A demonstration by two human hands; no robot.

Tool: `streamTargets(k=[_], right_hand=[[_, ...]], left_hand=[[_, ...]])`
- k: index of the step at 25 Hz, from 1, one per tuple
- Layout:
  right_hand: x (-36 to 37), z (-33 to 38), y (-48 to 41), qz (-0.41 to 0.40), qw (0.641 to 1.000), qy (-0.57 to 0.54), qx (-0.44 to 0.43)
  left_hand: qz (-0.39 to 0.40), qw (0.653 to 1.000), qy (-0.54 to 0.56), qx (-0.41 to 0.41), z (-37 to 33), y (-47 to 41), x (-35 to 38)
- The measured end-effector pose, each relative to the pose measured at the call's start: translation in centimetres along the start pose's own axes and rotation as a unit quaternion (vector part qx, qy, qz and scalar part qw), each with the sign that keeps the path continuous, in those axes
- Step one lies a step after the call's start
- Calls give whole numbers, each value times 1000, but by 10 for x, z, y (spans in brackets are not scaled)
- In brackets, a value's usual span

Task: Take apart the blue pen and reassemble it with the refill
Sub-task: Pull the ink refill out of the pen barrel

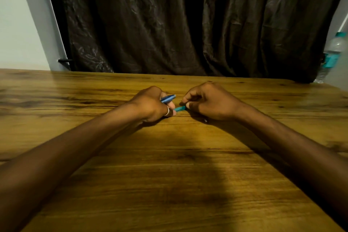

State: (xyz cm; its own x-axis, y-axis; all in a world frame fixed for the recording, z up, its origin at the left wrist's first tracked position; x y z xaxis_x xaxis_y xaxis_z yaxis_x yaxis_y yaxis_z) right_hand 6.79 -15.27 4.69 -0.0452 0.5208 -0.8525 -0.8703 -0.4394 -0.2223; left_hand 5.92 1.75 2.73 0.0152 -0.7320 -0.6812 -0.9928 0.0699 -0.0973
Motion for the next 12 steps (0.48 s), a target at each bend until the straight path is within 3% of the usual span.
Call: streamTargets(k=[5, 9, 12], right_hand=[[-2, -2, 2, -1, 997, -69, 27], [-7, -3, 4, -27, 976, -208, 65], [-12, -2, 3, -54, 965, -246, 72]], left_hand=[[0, 1000, -7, 25, -6, 2, -8], [27, 995, 4, 93, -13, 6, -11], [25, 992, 41, 119, -16, 9, -10]])
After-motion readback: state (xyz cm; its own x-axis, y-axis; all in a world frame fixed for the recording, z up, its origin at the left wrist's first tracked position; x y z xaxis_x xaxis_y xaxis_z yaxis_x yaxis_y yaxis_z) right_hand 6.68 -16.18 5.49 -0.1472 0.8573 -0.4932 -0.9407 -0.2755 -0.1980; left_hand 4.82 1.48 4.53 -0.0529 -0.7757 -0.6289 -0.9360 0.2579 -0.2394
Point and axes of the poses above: each hand's wrist, its own y-axis away from the middle knuckle, its own x-axis out of the palm, z = x × y, the point moved 4 cm from there along -y, towards the middle knuckle, and after that the axes turned 2 degrees about x, right-handed, at the moved point
